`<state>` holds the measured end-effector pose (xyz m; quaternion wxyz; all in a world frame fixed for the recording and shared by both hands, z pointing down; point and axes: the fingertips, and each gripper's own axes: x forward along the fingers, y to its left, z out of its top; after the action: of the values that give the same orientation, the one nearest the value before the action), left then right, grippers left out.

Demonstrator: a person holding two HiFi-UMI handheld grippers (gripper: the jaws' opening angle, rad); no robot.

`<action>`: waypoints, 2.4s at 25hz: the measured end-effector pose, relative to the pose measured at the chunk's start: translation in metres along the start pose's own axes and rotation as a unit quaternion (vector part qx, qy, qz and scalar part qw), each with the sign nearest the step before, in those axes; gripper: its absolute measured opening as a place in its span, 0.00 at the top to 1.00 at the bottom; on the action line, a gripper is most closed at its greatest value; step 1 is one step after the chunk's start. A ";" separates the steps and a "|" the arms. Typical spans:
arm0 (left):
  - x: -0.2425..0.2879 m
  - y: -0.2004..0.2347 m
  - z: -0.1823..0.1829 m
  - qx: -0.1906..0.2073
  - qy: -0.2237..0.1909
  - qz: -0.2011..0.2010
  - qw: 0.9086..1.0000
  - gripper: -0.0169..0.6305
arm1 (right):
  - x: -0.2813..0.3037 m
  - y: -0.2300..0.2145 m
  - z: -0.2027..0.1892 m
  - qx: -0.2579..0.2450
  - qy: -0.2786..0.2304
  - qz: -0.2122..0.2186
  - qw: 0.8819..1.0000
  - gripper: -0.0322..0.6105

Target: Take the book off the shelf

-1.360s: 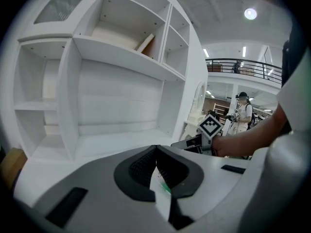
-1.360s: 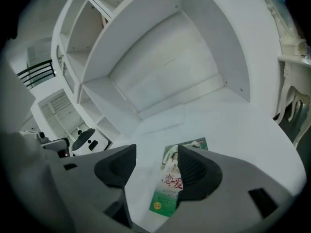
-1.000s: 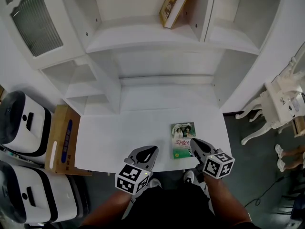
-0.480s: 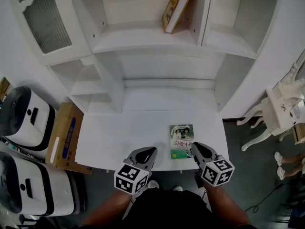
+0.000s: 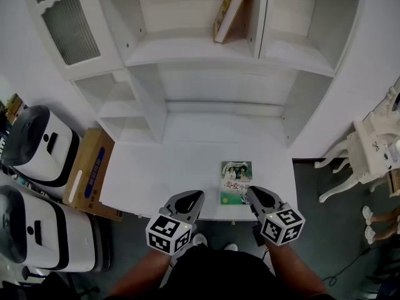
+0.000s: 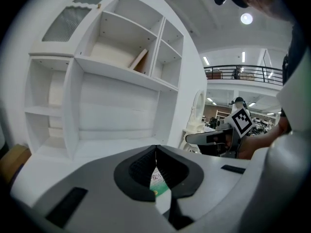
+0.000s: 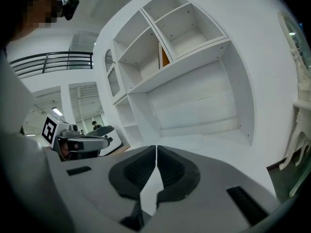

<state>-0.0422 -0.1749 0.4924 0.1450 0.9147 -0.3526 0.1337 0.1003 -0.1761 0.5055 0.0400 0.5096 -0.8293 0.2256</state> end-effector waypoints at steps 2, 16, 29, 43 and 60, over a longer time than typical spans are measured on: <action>0.000 -0.003 0.000 0.006 0.005 0.011 1.000 0.96 | -0.003 0.001 0.000 -0.002 0.001 0.007 1.000 0.90; -0.007 -0.020 0.008 0.020 -0.005 0.070 0.997 0.96 | -0.014 0.010 -0.004 -0.001 -0.013 0.061 0.998 0.90; -0.012 0.036 0.065 0.058 -0.032 0.033 0.997 0.96 | 0.038 0.039 0.091 -0.037 -0.088 0.045 0.994 0.90; -0.008 0.149 0.118 0.118 -0.022 -0.050 0.992 0.96 | 0.125 0.071 0.311 -0.110 -0.214 -0.087 0.967 0.90; -0.023 0.177 0.085 0.101 -0.002 -0.088 0.991 0.96 | 0.191 0.007 0.446 0.013 -0.214 -0.193 0.958 0.68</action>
<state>-0.1674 -0.3171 0.4367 0.0628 0.9523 -0.2560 0.1537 0.0759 -0.5161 0.1609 -0.1026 0.6966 -0.7015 0.1103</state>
